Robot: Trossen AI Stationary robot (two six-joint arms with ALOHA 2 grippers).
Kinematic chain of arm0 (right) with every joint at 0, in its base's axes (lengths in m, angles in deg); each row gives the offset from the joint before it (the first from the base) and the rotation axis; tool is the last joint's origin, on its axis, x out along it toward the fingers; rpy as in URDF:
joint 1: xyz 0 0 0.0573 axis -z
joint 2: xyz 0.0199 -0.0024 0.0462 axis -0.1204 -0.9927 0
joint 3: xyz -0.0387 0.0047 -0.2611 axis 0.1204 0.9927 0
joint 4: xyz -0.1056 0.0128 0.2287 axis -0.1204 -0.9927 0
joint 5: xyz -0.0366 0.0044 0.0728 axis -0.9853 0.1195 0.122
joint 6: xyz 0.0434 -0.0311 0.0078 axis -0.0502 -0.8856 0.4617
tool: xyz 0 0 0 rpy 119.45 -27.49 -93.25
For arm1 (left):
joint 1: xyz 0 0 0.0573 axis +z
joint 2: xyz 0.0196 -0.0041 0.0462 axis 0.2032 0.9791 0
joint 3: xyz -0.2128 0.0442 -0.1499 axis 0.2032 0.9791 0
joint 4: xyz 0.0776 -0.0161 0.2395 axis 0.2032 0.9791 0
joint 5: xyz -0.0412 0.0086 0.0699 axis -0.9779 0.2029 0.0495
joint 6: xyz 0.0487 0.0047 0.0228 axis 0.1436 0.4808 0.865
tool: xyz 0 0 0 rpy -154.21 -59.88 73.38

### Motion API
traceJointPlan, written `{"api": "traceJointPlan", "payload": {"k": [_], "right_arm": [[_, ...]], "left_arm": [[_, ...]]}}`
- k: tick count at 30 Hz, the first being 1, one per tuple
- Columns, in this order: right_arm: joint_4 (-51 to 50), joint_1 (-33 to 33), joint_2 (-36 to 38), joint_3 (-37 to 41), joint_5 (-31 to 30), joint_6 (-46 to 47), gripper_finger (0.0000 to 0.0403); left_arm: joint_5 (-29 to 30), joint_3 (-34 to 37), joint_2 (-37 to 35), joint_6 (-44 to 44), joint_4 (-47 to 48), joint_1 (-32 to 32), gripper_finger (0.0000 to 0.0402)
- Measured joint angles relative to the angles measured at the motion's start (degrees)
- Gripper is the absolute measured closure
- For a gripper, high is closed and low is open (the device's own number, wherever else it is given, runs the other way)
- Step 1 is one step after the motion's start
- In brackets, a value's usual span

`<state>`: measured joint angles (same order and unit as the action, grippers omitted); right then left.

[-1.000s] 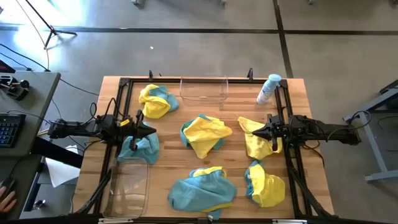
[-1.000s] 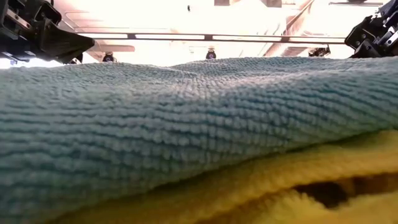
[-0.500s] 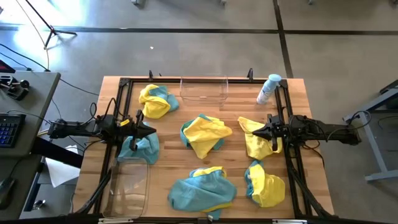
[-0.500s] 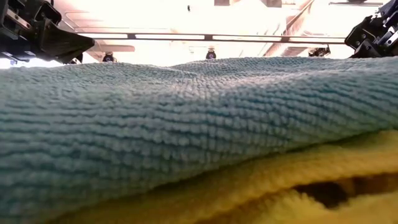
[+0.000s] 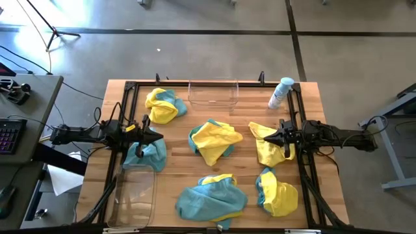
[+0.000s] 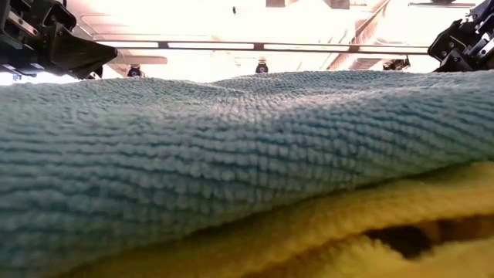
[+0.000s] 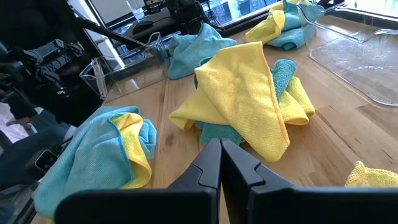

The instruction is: Sort microfiber towel by color & place in baskets

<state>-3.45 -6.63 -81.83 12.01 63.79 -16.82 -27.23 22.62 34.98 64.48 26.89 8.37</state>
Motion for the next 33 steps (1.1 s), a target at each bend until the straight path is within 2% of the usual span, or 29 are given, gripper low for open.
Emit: {"api": "traceJointPlan", "payload": {"k": [33], "right_arm": [[0.0, 0.0, 0.0, 0.0, 0.0, 0.0, 0.0403]], "left_arm": [[0.0, 0.0, 0.0, -2.5, 0.0, 0.0, 0.0402]]}}
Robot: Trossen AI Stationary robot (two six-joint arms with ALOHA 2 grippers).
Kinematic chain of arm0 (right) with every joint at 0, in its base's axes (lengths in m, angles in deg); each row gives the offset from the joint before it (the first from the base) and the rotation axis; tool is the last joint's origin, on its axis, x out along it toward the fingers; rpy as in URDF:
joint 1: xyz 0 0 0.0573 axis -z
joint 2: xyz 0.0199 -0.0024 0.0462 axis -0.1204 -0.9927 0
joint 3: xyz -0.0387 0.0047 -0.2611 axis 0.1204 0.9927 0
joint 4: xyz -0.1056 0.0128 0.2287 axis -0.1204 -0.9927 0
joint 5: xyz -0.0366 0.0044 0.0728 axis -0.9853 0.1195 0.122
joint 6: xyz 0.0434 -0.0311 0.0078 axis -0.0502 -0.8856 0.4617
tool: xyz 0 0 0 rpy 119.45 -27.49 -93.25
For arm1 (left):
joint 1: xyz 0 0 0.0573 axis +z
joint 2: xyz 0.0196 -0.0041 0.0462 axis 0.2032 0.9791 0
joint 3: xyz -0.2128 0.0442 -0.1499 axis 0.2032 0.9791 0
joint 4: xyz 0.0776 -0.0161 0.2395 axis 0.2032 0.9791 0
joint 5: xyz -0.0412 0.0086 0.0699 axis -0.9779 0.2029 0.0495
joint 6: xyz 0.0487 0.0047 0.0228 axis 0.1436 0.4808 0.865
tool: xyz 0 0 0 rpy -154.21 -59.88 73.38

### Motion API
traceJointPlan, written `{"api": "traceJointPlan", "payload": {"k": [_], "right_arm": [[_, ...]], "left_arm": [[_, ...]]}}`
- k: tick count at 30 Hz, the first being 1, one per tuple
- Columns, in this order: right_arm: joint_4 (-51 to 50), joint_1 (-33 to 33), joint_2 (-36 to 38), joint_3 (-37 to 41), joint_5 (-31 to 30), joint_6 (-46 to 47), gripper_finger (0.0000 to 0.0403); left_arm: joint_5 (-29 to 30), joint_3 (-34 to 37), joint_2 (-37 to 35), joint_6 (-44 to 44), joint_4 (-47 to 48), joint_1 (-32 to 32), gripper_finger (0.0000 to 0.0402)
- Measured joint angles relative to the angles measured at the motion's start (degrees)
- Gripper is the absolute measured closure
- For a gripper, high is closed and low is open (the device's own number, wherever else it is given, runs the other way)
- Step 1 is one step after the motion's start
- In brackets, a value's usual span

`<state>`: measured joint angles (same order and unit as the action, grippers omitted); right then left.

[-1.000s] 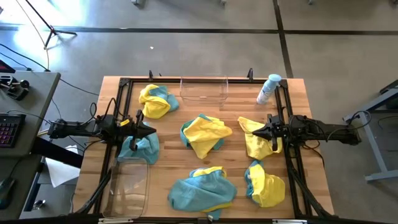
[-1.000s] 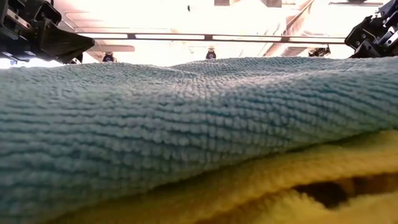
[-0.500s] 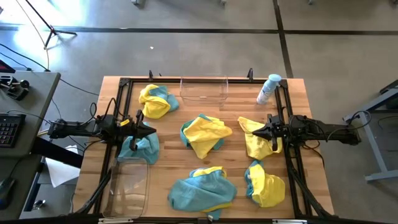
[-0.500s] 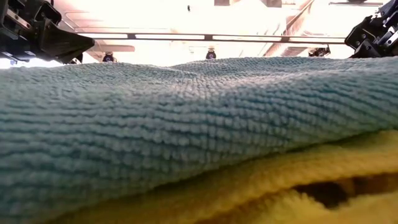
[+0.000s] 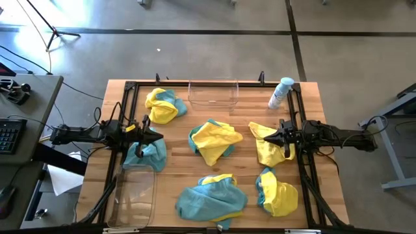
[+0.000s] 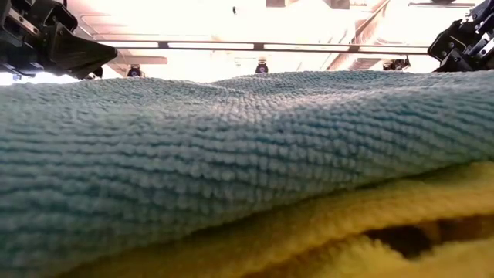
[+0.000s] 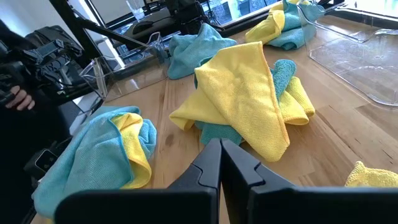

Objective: Sort microfiber towel by color & place in baskets
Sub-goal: Put the blue microfiber towel into the bottom transparent bin

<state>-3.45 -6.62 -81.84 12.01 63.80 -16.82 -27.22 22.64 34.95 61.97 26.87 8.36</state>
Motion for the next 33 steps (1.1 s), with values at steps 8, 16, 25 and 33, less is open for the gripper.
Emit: {"api": "traceJointPlan", "payload": {"k": [8, 16, 25, 33], "right_arm": [[0.0, 0.0, 0.0, 0.0, 0.0, 0.0, 0.0403], [0.0, 0.0, 0.0, 0.0, 0.0, 0.0, 0.0403], [0.0, 0.0, 0.0, 0.0, 0.0, 0.0, 0.0403], [0.0, 0.0, 0.0, 0.0, 0.0, 0.0, 0.0403]], "left_arm": [[-0.2, 0.0, 0.0, -1.1, -0.7, 0.0, 0.0402], [3.9, -0.6, 0.1, -7.0, -1.4, 0.0, 0.0402], [13.1, -16.8, 11.0, -12.2, 10.2, 0.0, 0.0402], [14.3, -40.3, 29.8, -17.4, 37.3, 0.0, 0.0402]]}}
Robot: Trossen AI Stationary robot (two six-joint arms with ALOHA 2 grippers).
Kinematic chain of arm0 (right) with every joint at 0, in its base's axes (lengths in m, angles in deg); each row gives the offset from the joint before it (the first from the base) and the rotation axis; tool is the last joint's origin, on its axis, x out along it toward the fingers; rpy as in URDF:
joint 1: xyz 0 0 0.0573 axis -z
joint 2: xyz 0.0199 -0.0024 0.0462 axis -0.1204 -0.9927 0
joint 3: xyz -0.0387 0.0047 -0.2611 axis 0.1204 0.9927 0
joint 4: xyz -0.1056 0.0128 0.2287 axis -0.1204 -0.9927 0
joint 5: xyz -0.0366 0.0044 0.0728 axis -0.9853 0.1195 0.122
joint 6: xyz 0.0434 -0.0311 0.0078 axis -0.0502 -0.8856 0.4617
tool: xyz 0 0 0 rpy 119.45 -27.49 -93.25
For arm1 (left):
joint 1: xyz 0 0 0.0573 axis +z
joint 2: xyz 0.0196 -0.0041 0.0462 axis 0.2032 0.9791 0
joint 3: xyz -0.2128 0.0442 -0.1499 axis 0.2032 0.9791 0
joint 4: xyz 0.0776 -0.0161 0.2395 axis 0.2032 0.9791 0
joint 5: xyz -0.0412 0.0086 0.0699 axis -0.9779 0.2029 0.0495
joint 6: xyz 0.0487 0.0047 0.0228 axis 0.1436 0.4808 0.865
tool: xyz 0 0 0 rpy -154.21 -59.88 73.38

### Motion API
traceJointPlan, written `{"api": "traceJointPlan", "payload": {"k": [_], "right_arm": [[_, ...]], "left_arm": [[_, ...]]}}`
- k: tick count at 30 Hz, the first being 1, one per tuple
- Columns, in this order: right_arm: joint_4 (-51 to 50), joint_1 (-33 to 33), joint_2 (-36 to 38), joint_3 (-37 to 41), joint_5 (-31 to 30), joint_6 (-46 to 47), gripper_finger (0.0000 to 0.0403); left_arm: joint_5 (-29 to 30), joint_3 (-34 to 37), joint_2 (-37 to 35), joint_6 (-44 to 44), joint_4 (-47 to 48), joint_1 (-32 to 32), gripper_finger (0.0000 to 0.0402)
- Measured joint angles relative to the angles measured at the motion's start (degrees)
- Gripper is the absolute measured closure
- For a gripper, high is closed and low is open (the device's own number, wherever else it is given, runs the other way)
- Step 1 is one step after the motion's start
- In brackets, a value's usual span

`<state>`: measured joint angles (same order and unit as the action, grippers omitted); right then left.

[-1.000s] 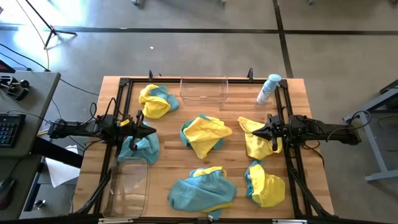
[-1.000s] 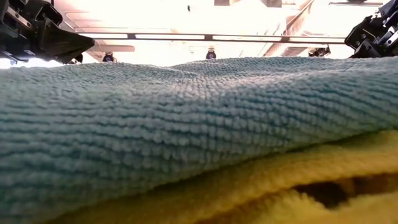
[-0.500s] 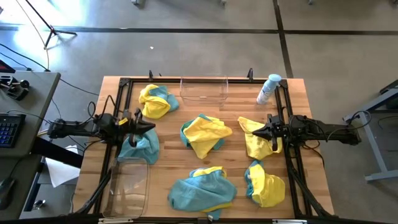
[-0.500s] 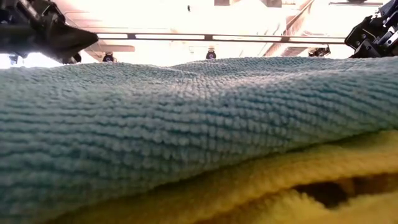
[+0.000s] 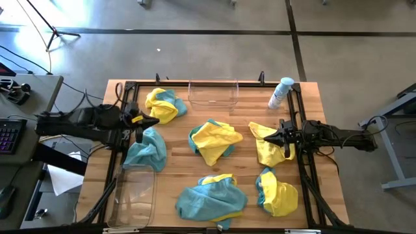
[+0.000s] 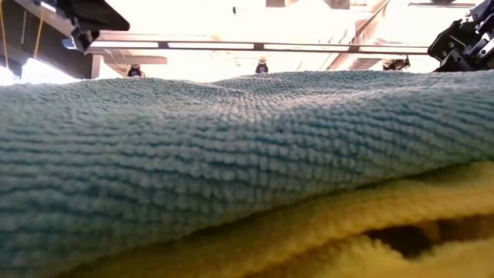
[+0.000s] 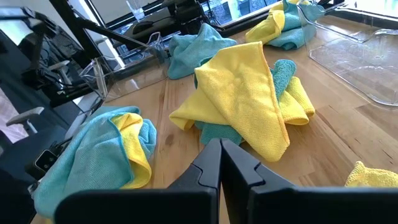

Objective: Sort microfiber towel by color & place in baskets
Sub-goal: Put the blue microfiber towel into the bottom transparent bin

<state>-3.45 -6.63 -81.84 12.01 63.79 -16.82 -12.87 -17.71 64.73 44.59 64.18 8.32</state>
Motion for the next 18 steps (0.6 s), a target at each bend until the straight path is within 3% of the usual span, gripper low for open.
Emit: {"api": "traceJointPlan", "payload": {"k": [6, 11, 18], "right_arm": [[0.0, 0.0, 0.0, 0.0, 0.0, 0.0, 0.0403], [0.0, 0.0, 0.0, 0.0, 0.0, 0.0, 0.0403], [0.0, 0.0, 0.0, 0.0, 0.0, 0.0, 0.0403]], "left_arm": [[-5.4, -11.6, 10.4, -0.3, 18.6, 0.0, 0.0401], [-13.8, -12.3, 14.6, -3.0, 23.5, 0.0, 0.0401], [-14.6, -12.3, 19.4, -2.1, 31.6, 0.0, 0.0365]]}}
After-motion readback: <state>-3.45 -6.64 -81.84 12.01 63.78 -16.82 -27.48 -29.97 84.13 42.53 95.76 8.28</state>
